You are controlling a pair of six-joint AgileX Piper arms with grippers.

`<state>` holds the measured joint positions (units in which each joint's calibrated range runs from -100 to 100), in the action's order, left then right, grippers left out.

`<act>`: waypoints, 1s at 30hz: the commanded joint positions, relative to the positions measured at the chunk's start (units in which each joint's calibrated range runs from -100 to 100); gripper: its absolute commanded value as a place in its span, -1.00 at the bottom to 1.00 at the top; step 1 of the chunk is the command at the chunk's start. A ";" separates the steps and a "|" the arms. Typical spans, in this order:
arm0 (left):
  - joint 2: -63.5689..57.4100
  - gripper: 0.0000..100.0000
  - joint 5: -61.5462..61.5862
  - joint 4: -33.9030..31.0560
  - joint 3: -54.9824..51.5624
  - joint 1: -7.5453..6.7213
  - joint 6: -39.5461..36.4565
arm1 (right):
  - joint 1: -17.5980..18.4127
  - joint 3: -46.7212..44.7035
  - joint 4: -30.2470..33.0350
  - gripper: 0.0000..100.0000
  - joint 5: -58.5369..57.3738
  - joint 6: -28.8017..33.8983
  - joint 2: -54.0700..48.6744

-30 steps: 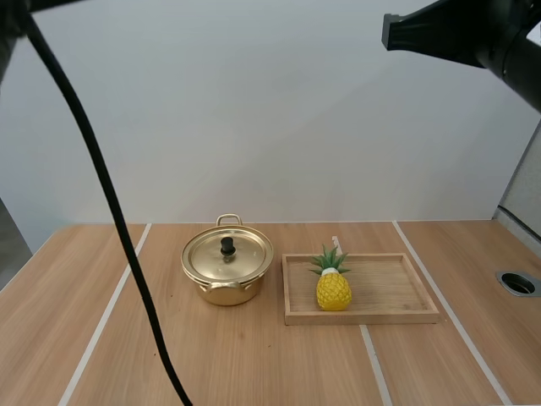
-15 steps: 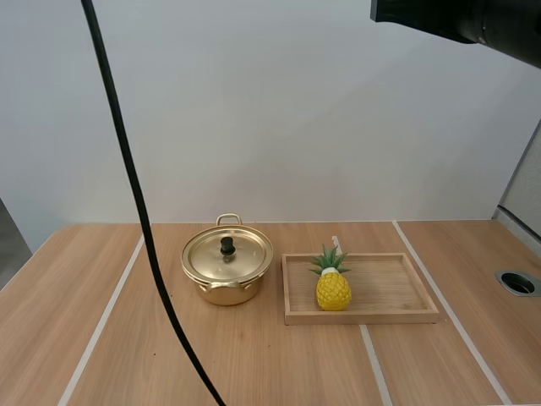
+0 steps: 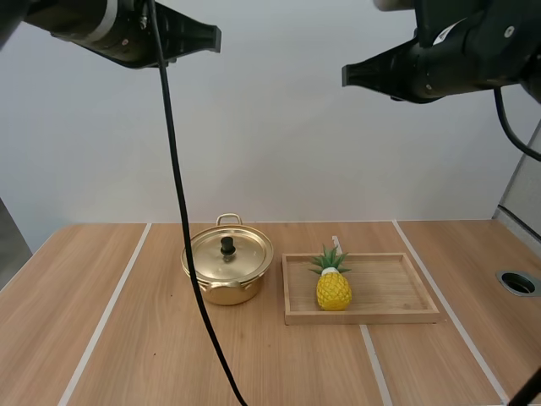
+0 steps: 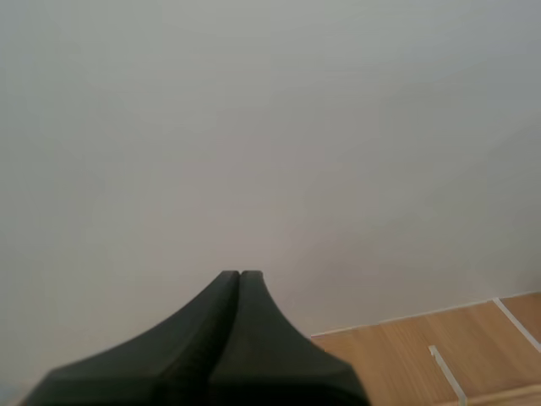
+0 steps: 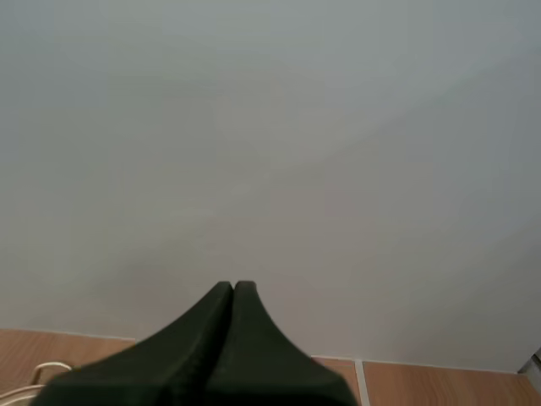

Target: Open the pot, put the pineapple inside, and close it

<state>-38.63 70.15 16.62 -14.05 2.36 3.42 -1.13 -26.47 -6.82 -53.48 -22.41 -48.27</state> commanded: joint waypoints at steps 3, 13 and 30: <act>2.89 -1.00 5.44 0.97 0.47 -0.02 1.79 | 0.01 0.49 -1.17 -1.00 -5.03 -3.07 1.97; 7.05 -1.00 15.29 2.39 0.33 -0.02 4.23 | 0.01 0.10 -5.75 -1.00 -11.92 -8.17 4.35; 9.41 -1.00 29.85 2.87 0.33 -0.02 6.46 | 0.01 0.10 -5.63 -1.00 -17.01 -8.17 4.47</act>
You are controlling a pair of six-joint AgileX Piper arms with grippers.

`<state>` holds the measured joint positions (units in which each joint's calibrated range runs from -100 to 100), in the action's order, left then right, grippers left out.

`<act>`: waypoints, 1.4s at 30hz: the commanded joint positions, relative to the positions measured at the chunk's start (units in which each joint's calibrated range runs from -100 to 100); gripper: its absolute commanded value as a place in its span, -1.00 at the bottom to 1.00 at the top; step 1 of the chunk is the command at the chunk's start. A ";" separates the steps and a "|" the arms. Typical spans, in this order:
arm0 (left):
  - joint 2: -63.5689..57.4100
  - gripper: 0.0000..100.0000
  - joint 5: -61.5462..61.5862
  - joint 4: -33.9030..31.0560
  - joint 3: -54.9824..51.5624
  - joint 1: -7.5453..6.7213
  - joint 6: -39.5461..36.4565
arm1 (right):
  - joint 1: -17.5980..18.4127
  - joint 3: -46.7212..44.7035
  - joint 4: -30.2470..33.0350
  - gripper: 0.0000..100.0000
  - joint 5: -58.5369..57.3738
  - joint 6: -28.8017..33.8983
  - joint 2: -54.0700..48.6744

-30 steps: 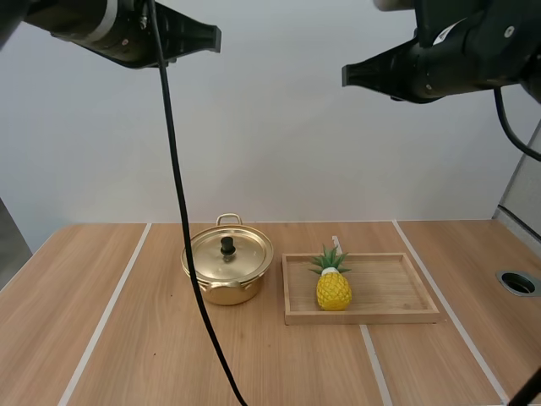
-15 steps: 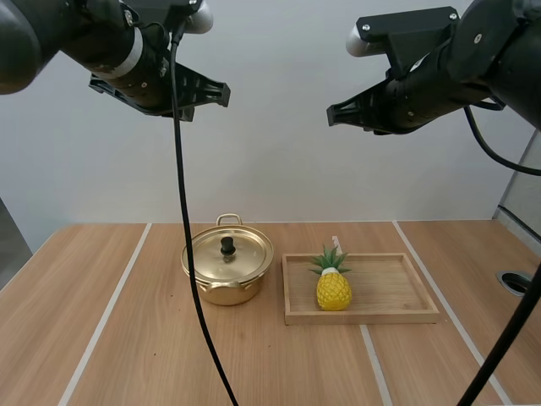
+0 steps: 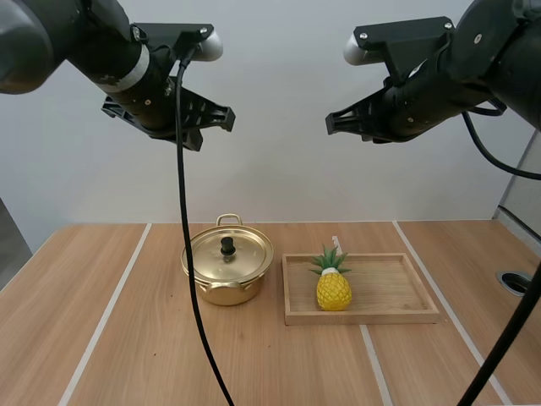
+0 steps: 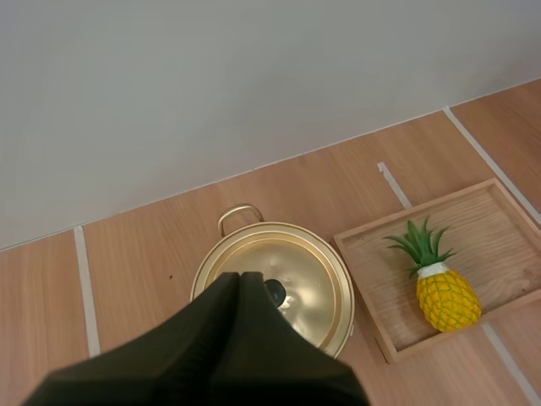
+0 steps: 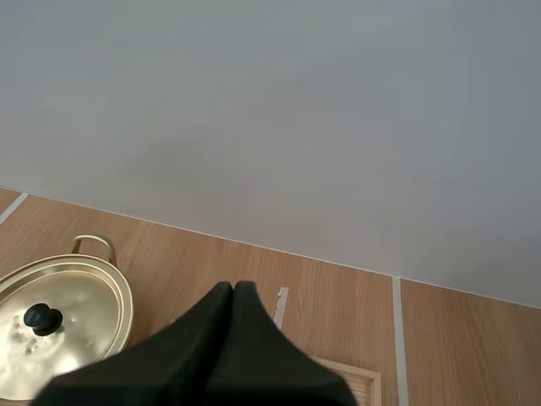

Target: Open the pot, put the pineapple inside, and close it

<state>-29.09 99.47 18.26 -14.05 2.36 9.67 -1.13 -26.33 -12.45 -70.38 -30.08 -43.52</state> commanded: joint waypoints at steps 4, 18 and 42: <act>-0.13 -0.46 -0.60 1.23 0.33 -0.02 0.21 | 0.01 -0.05 0.67 -1.00 -0.24 -0.49 -0.27; 4.79 1.00 -4.36 5.68 -4.89 -0.08 4.79 | 0.01 -0.05 0.57 -1.00 -4.92 -0.49 -0.27; 17.65 1.00 -22.64 12.47 -19.89 -0.08 15.76 | 0.01 -0.05 -0.70 -1.00 -6.49 -0.49 -0.27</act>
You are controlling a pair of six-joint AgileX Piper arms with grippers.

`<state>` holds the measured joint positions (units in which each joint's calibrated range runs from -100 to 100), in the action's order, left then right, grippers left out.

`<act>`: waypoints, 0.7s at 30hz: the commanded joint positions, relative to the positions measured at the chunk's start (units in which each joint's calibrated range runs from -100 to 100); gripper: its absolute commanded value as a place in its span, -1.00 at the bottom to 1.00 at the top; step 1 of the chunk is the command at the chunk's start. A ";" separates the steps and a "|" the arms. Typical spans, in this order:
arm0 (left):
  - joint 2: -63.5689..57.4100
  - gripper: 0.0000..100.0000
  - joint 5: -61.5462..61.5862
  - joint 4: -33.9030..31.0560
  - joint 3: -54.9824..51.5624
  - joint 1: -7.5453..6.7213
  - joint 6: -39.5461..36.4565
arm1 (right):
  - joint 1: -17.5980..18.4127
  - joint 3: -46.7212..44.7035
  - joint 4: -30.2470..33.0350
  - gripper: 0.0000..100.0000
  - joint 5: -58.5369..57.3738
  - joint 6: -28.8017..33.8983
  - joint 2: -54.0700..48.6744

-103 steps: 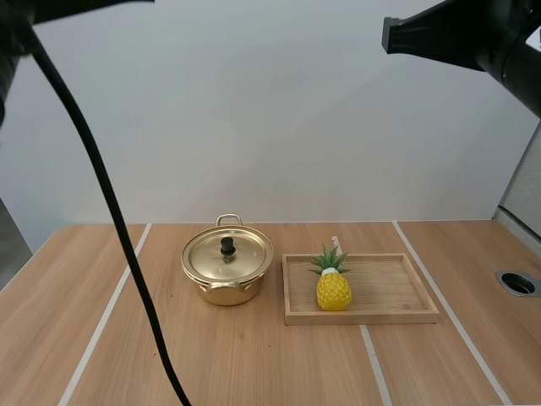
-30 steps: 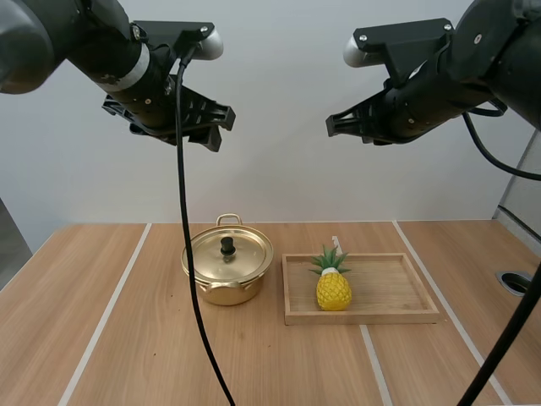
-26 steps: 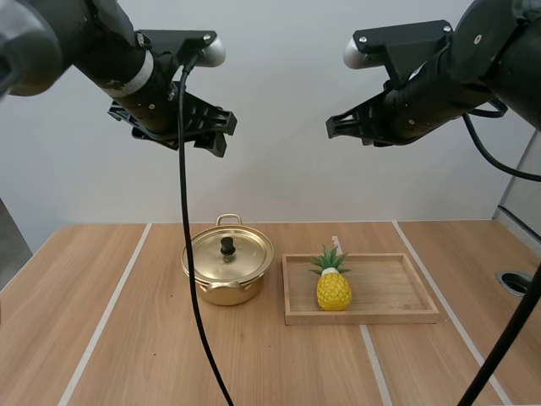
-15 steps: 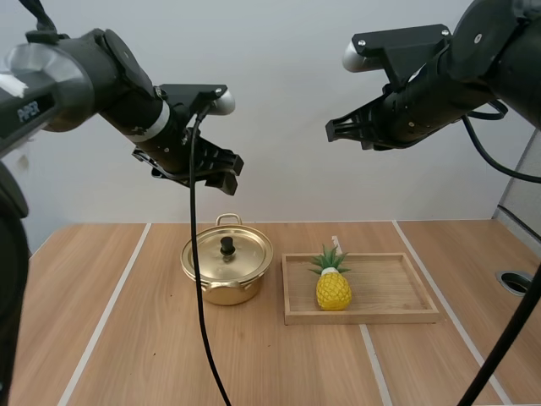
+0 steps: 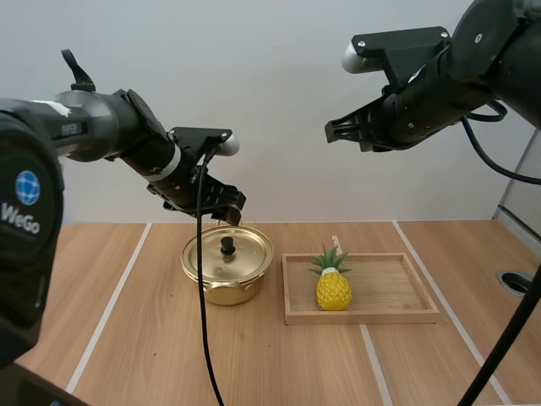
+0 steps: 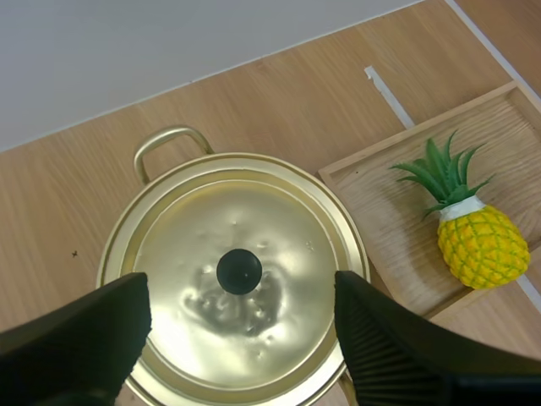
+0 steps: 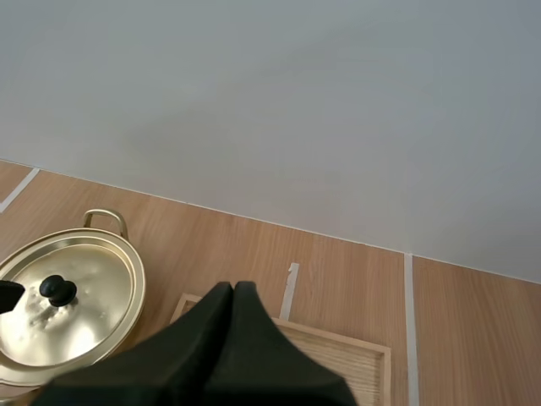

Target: Open the pot, put the pineapple inside, and close it

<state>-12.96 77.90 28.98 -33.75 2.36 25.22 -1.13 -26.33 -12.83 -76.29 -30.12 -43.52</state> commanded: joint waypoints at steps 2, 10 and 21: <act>3.11 1.00 -0.87 1.97 -0.20 -0.16 0.21 | 0.01 -0.05 -0.32 -1.00 -0.59 -0.46 -0.27; 8.30 1.00 -1.76 2.38 -0.20 -0.16 1.29 | 0.01 -0.05 -0.32 -1.00 -0.59 -0.46 -0.27; 12.96 1.00 -3.04 4.21 -0.20 -0.16 3.65 | 0.01 -0.05 -0.47 -1.00 -1.81 -0.46 -0.27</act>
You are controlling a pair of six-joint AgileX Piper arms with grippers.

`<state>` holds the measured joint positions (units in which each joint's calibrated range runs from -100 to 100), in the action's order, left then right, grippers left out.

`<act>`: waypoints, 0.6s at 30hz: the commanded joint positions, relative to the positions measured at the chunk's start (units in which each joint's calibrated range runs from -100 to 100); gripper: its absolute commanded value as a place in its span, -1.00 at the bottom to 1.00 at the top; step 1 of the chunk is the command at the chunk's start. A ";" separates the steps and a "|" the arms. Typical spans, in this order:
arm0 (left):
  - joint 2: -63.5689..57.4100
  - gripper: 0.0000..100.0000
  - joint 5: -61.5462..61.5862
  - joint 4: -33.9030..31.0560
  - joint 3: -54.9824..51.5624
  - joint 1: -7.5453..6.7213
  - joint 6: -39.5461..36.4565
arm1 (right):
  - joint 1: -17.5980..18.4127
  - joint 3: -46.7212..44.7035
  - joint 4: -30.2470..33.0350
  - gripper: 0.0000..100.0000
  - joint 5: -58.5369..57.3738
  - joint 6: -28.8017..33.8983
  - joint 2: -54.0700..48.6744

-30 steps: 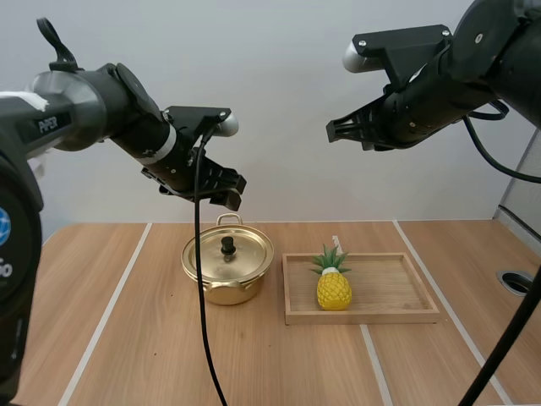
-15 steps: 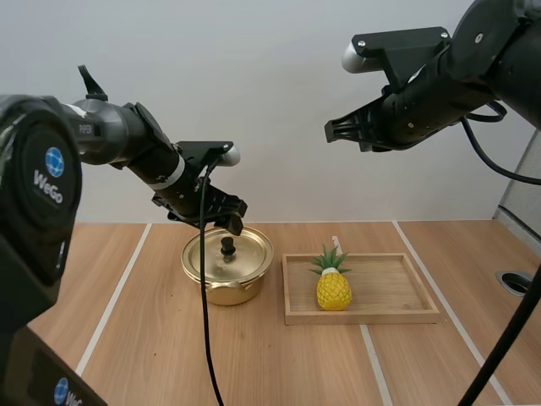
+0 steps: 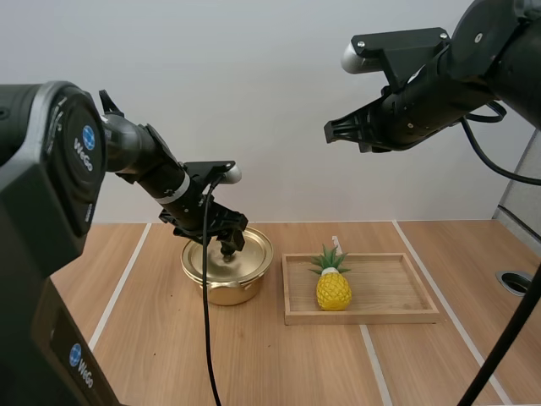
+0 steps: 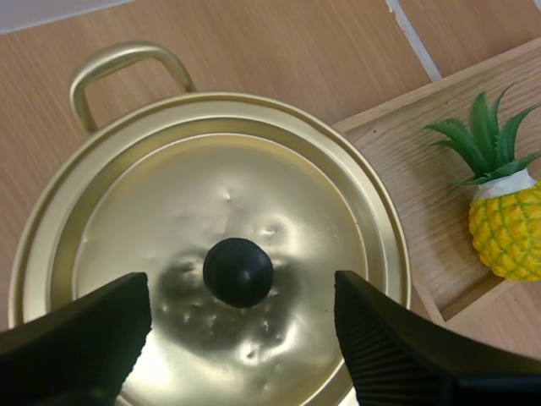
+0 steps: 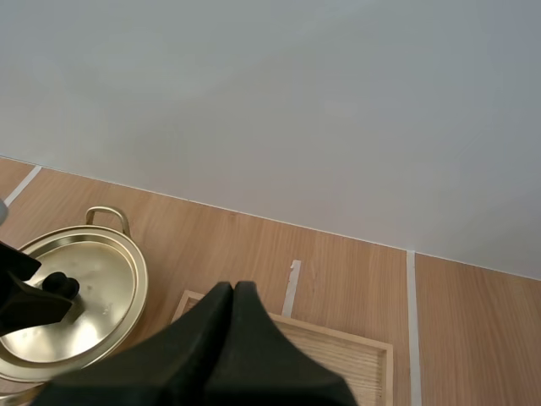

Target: Open the pot, put the pineapple inside, and close it

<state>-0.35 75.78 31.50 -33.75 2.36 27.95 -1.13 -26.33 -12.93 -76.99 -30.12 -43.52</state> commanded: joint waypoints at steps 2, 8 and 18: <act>0.78 1.00 -1.06 2.20 -0.20 -0.16 1.31 | 0.01 -0.05 -0.37 -1.00 -1.11 -0.46 -0.27; 2.10 1.00 -1.77 3.80 -0.20 -0.16 3.06 | 0.01 -0.05 -0.37 -1.00 -1.19 -0.46 -0.27; 2.27 0.74 -2.22 3.69 -0.20 -0.16 3.04 | 0.01 -0.05 -0.37 -1.00 -1.85 -0.46 -0.27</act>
<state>1.71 73.41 34.23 -33.75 2.36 31.07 -1.13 -26.33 -12.93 -78.52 -30.12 -43.52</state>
